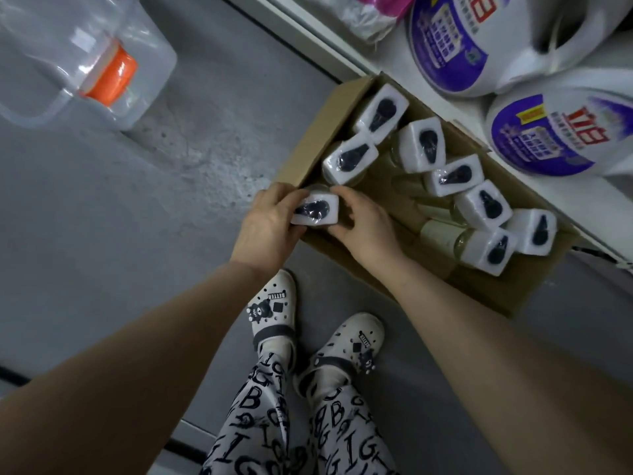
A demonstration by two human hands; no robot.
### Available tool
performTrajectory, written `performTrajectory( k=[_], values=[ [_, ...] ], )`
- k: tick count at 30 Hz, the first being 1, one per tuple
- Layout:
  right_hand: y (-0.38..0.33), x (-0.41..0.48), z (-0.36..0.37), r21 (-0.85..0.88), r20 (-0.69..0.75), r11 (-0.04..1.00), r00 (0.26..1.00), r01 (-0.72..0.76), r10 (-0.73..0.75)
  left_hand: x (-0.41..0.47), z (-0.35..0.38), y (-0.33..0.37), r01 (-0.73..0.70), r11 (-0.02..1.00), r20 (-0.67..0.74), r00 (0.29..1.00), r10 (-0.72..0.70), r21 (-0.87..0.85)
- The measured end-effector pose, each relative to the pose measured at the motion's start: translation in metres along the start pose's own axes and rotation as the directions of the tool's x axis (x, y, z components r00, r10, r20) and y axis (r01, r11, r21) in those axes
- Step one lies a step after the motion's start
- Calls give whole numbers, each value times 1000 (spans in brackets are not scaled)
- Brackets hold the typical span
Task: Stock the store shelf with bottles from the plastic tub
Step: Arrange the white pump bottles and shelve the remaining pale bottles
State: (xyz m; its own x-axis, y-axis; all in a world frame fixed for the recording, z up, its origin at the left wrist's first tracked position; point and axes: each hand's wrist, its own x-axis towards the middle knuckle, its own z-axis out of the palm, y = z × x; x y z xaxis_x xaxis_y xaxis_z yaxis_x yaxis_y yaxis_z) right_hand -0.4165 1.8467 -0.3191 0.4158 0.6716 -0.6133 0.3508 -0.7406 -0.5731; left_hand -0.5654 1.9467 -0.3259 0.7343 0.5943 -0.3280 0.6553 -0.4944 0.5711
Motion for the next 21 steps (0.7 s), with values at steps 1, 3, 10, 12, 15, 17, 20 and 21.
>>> performTrajectory(
  k=[1,3,10,12,15,17,20,21],
  values=[
    [1,3,3,-3,-7,1000,1000,9,-9,1,1,0,-10,1000,-13,1000,10,10],
    [3,7,8,-9,-40,1000,999,28,-29,4,3,-1,-20,1000,-27,999,21,23],
    [2,0,13,-2,-133,995,986,98,-97,7,-1,3,-39,999,9,999,39,34],
    [1,-6,10,6,-147,994,983,112,-109,7,-2,5,-34,999,6,999,34,23],
    [1,-16,-2,52,-150,994,985,92,-83,7,-5,13,-28,999,19,999,29,-16],
    [6,-25,-14,100,-131,993,990,58,-45,7,-11,24,-12,996,55,998,17,-91],
    [8,-41,-35,229,-84,973,996,5,14,7,-23,45,31,979,98,995,-11,-203],
    [5,-49,-46,264,-74,965,997,-4,24,7,-29,54,26,976,110,994,-2,-218]
  ],
)
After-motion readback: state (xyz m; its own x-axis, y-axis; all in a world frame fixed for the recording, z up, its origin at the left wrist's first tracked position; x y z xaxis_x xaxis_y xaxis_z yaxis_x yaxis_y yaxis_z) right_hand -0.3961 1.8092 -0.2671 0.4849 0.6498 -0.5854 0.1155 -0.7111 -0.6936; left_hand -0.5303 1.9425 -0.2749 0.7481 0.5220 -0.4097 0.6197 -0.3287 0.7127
